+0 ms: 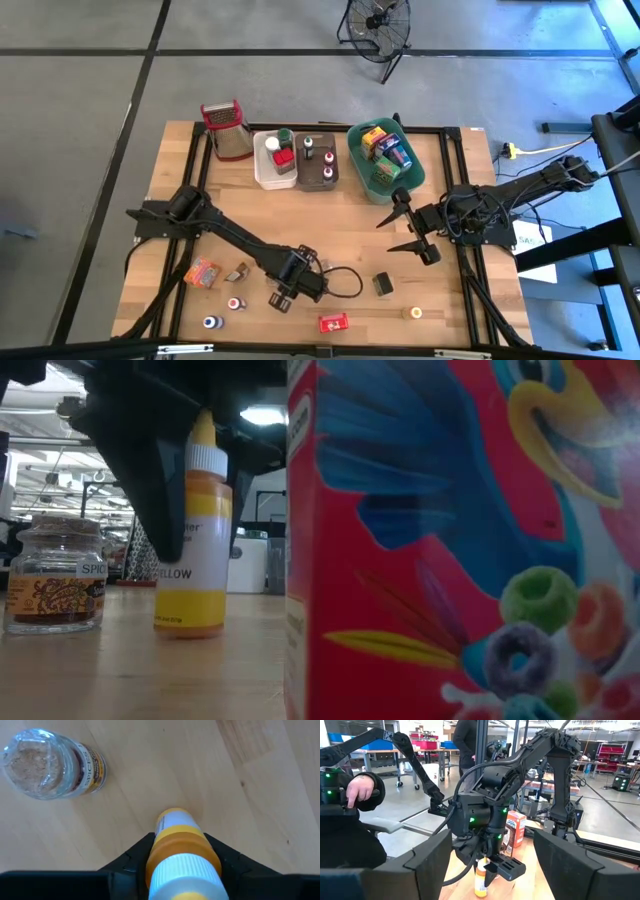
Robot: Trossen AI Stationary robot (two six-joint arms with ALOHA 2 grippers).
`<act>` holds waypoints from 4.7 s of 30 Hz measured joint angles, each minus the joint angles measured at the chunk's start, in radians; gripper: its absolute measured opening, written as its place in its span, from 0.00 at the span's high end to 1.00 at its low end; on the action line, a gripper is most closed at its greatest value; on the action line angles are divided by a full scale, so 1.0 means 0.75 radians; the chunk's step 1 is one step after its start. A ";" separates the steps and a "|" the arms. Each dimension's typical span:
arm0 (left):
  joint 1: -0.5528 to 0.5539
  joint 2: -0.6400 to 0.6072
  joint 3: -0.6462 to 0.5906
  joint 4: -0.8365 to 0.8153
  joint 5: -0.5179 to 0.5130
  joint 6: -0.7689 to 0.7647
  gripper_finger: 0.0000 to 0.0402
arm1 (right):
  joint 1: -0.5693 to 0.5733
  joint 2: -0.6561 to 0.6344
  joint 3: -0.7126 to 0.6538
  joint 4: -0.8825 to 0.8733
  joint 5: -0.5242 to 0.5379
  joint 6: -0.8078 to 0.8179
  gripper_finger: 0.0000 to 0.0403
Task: Pick & Place Kitchen Items
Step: Put the left yellow food coloring bottle into the middle black transparent bin, then put the black spice can into the left white bin
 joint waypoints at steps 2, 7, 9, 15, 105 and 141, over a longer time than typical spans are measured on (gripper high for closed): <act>0.000 0.000 0.032 -0.044 -0.014 0.018 0.67 | 0.000 0.000 0.000 0.000 0.000 0.000 0.29; 0.000 -0.003 0.150 -0.208 -0.074 0.061 0.66 | 0.000 0.000 0.000 0.000 0.000 0.000 0.29; 0.004 -0.003 0.222 -0.298 -0.110 0.102 0.66 | 0.000 0.000 0.000 0.000 0.000 0.000 0.29; 0.092 -0.003 0.481 -0.590 -0.242 0.237 0.67 | -0.001 0.000 0.000 0.000 0.053 0.021 0.29; 1.249 -0.019 -0.032 0.088 0.104 0.085 0.47 | 0.119 0.000 0.001 -0.019 0.046 -0.036 0.29; 1.221 -0.015 0.604 -0.711 0.069 0.025 0.35 | 0.120 0.000 0.001 -0.051 0.045 -0.037 0.29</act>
